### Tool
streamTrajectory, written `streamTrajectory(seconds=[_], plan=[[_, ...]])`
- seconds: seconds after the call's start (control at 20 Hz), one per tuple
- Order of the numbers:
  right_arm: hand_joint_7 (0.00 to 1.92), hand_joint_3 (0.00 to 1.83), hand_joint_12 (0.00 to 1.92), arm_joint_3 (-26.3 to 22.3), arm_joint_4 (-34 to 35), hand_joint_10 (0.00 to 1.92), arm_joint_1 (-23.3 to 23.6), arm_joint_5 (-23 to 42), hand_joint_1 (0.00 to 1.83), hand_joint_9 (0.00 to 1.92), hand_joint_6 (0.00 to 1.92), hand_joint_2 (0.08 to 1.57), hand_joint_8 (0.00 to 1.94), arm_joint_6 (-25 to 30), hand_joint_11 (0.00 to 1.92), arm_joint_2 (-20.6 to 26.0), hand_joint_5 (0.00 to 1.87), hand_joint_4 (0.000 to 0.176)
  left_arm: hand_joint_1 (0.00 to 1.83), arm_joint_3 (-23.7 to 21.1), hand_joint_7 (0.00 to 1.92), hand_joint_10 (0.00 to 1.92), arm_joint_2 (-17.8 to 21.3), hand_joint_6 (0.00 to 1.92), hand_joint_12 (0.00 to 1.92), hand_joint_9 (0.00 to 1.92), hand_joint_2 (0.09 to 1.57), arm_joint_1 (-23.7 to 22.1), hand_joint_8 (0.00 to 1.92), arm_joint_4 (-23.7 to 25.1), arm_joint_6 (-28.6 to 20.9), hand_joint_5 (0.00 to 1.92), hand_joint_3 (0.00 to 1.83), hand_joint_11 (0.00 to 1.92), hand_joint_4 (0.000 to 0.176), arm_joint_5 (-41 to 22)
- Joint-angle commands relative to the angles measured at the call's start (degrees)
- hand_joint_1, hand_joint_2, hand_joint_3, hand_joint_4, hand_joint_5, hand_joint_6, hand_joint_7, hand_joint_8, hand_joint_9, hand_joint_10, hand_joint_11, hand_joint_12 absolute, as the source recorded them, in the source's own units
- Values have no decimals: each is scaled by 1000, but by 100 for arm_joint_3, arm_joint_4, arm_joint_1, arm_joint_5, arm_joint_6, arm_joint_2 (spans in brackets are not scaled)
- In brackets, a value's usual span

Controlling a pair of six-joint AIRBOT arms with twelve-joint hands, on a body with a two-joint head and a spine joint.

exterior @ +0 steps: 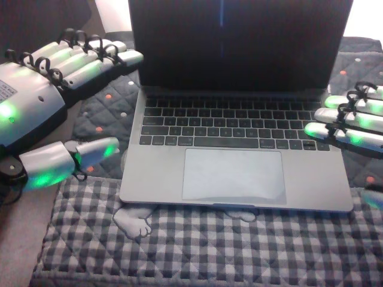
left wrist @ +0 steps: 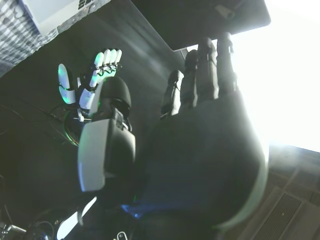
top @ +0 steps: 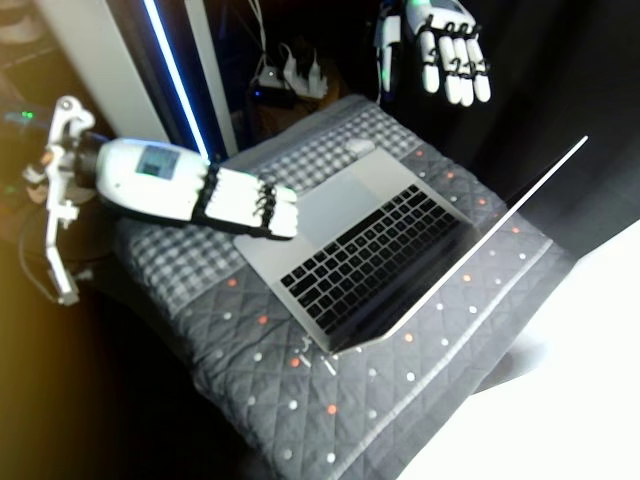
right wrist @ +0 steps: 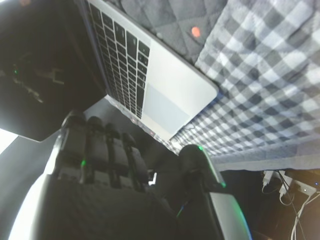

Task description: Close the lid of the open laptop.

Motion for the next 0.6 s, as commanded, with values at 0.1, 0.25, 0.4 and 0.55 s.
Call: streamTrajectory(seconds=[0.1,0.25,0.4,0.55], plan=[[0,13,600,11,156,0,64,662,76,0,0,1460,0,-18,0,64,0,0,376,-37,92,103,91,41,863,46,1472,23,4,-13,1,78,2,0,45,-785],[0,0,162,4,187,0,63,663,106,0,0,1468,0,-18,0,60,0,0,292,-119,154,133,106,26,1116,123,1471,142,8,-14,-1,128,0,0,55,-914],[0,5,0,-7,219,0,63,663,103,0,0,1488,0,-18,0,60,0,0,286,-247,162,153,113,12,1154,102,1485,383,7,32,-130,105,3,0,38,-1036],[0,3,0,-12,222,0,64,663,75,0,0,1487,0,-18,0,60,0,0,262,-284,113,123,-3,11,898,78,1497,622,2,124,-384,62,4,0,75,-933]])
